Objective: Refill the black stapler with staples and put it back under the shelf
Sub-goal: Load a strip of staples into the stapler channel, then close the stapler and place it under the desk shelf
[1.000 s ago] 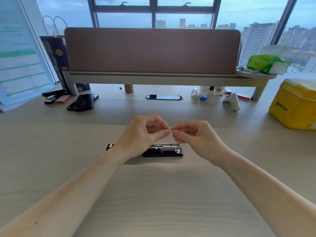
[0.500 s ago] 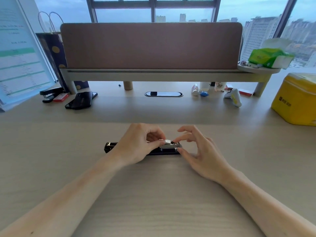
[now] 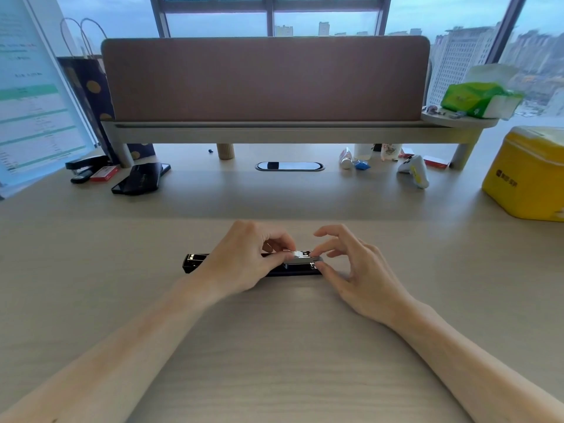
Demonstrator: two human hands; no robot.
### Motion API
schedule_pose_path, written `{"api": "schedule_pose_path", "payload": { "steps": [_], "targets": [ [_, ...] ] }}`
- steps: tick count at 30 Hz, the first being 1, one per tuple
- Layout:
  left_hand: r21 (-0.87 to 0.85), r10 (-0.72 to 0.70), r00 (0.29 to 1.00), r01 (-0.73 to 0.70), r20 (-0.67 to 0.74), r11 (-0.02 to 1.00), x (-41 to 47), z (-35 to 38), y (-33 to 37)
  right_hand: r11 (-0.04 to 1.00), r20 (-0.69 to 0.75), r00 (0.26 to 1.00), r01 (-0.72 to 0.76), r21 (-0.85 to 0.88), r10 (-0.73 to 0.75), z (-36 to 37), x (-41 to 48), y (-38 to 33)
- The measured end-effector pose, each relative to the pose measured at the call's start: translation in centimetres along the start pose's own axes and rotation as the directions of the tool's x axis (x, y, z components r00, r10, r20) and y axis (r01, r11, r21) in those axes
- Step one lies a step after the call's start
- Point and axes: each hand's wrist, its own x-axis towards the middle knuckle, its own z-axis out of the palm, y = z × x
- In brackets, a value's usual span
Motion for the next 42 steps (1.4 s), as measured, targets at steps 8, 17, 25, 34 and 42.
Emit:
{"api": "schedule_pose_path", "payload": {
  "steps": [8,17,25,34,42],
  "targets": [
    [0.096,-0.028,0.999,0.029,-0.017,0.995,-0.9,-0.4,-0.8,1.0,-0.04,0.999,0.014,0.012,-0.013,0.0,0.1,0.3],
    [0.162,-0.042,0.999,0.047,-0.035,0.986,-1.3,-0.4,-1.2,0.998,-0.003,0.998,-0.065,-0.006,0.065,0.4,0.2,0.6],
    [0.18,-0.032,0.999,0.037,-0.029,0.983,-1.1,0.4,-0.6,0.999,0.017,0.999,-0.036,0.026,0.035,0.4,0.4,0.7],
    [0.101,-0.125,0.989,0.117,0.077,0.988,-2.0,-3.1,-2.6,0.99,0.014,0.995,-0.105,0.09,0.104,0.6,0.2,1.0],
    [0.268,-0.195,0.947,0.124,0.256,0.955,-2.7,-7.6,-4.5,0.999,0.019,0.999,-0.042,0.013,0.042,0.3,0.5,0.8]
  ]
}}
